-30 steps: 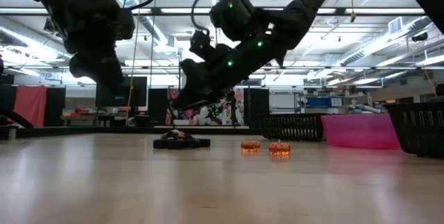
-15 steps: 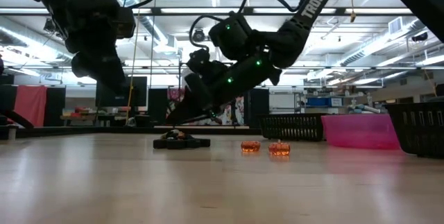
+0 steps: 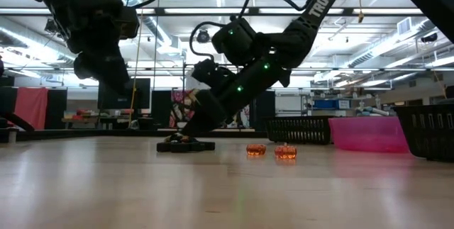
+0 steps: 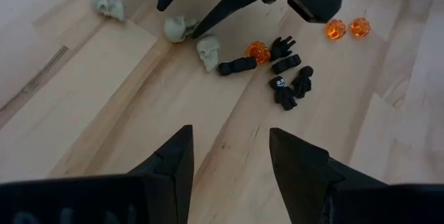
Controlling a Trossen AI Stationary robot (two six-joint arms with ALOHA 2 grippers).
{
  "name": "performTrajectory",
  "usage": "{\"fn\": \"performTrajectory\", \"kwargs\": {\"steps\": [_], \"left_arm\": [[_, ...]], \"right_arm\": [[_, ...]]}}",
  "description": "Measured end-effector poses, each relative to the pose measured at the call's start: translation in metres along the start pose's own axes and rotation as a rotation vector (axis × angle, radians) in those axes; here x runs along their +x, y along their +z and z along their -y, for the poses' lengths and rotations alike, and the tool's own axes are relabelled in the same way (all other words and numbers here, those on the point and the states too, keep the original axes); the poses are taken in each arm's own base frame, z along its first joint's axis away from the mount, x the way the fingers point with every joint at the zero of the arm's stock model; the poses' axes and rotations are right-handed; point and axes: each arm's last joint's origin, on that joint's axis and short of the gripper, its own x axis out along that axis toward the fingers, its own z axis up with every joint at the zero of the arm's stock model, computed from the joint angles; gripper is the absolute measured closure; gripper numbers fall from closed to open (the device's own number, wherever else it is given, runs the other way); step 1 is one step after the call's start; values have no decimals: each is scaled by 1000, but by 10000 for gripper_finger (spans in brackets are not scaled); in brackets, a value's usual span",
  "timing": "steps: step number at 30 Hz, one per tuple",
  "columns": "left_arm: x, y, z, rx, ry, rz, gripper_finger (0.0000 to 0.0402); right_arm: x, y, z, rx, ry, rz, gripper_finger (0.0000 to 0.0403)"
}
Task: Sort Halloween decoration
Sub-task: Put the white skull toy into the top black basket
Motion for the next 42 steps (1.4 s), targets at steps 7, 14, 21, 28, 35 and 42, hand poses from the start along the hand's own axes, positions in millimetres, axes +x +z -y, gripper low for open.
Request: {"fn": "performTrajectory", "kwargs": {"steps": [7,14,21,28,35,42], "left_arm": [[0,1,0,-10,-5,5,239],[0,0,2,-48,-46,-22,239],[0,0,3,-48,-63,-33,239],[0,0,3,-28,-63,-32,239],[1,0,2,4,-53,-28,239],[1,1,2,0,-43,-11,239]], "right_arm": [[0,-1,0,-4,-2,-4,250],[-2,-12,-1,-4,-1,-30,301],[-2,-13,-1,6,0,-34,364],[-2,-13,-1,7,-1,-36,397],[-2,-7,-1,76,15,-40,392],[-7,30,-3,97,39,-2,338]]}}
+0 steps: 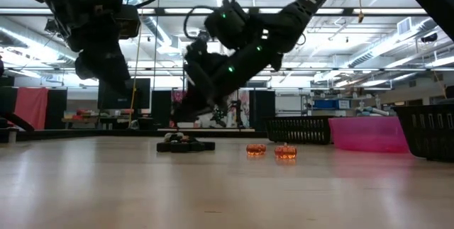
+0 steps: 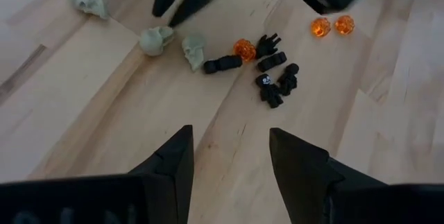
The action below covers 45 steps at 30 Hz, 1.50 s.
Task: Sort Halloween decoration
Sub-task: Put the white skull toy into the top black basket
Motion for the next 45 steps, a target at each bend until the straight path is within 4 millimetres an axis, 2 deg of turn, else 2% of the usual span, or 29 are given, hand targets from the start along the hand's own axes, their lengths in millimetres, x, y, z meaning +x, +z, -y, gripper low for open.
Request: {"fn": "performTrajectory", "kwargs": {"steps": [3,8,15,21,34,42,45], "left_arm": [[0,0,0,-1,3,7,239],[0,1,0,-3,2,13,239],[0,1,1,-7,-2,16,239],[0,1,1,-6,-2,15,239],[0,1,1,-2,-2,15,239],[0,1,1,-2,-3,16,239],[0,1,1,-2,-3,16,239]], "right_arm": [[4,8,-2,-23,8,55,299],[23,-11,0,-23,-5,41,244],[35,-22,2,-2,-30,60,222],[33,-23,1,-21,-16,25,254],[23,-14,6,-40,23,7,367],[8,-2,9,-85,2,-12,397],[6,-4,14,-77,-6,-53,398]]}}
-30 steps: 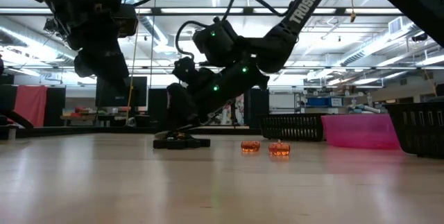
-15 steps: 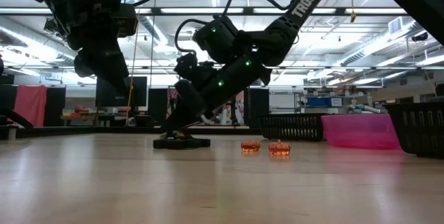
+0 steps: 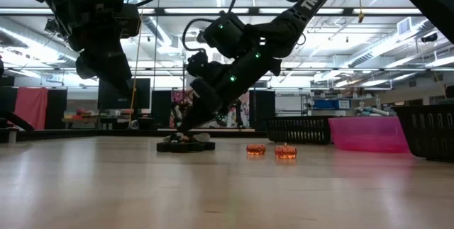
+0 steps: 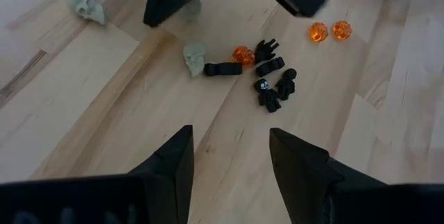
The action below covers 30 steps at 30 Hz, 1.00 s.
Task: Sort Halloween decoration
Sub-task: Put the white skull toy into the top black basket
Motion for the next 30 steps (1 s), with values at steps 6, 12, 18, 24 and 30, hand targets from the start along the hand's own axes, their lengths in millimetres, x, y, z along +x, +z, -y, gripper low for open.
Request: {"fn": "performTrajectory", "kwargs": {"steps": [6,12,18,24,30], "left_arm": [[0,0,0,-3,0,0,239],[0,0,0,-3,-2,2,239],[0,1,1,-1,-7,8,239],[0,1,1,-3,-12,13,239],[0,2,2,-8,-19,21,239]], "right_arm": [[-8,6,1,29,24,0,364],[-30,16,2,29,30,-53,305],[-44,11,6,14,33,-184,241],[-38,-3,-3,34,79,-196,200],[-35,-18,-9,15,36,-195,188]]}}
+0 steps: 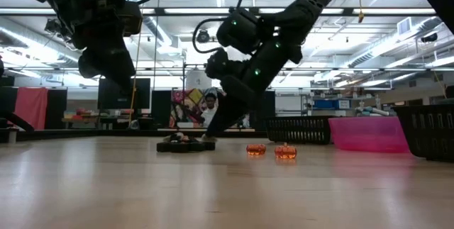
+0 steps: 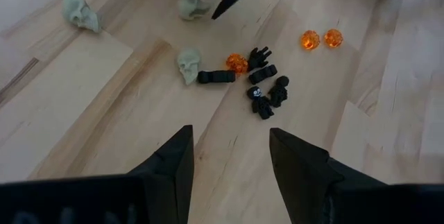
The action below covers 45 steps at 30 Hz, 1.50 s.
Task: Sort Halloween decoration
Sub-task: Put the white skull toy into the top black basket
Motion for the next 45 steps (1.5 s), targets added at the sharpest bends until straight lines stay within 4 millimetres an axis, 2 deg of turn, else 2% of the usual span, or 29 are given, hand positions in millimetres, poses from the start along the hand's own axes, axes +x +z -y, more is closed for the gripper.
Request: {"fn": "performTrajectory", "kwargs": {"steps": [4,9,19,24,28,36,40,45], "left_arm": [[0,1,1,-1,-7,8,239],[0,1,1,-6,-8,9,239],[0,1,1,-17,-7,8,239],[0,0,0,-8,-5,5,239],[0,1,0,39,0,12,239],[0,9,-7,31,101,110,239],[0,16,-7,5,103,176,239],[0,24,-5,-16,64,244,239]], "right_arm": [[8,-12,-3,-3,-38,13,195],[19,-14,-6,-5,-53,72,213],[19,-14,-8,-7,-63,59,309],[14,-14,-11,-10,-53,34,312],[-4,-10,-11,-19,-54,-35,299],[-62,9,-8,-76,-93,-75,297],[-90,10,8,-37,-199,-111,296],[-119,5,34,102,-324,-166,294]]}}
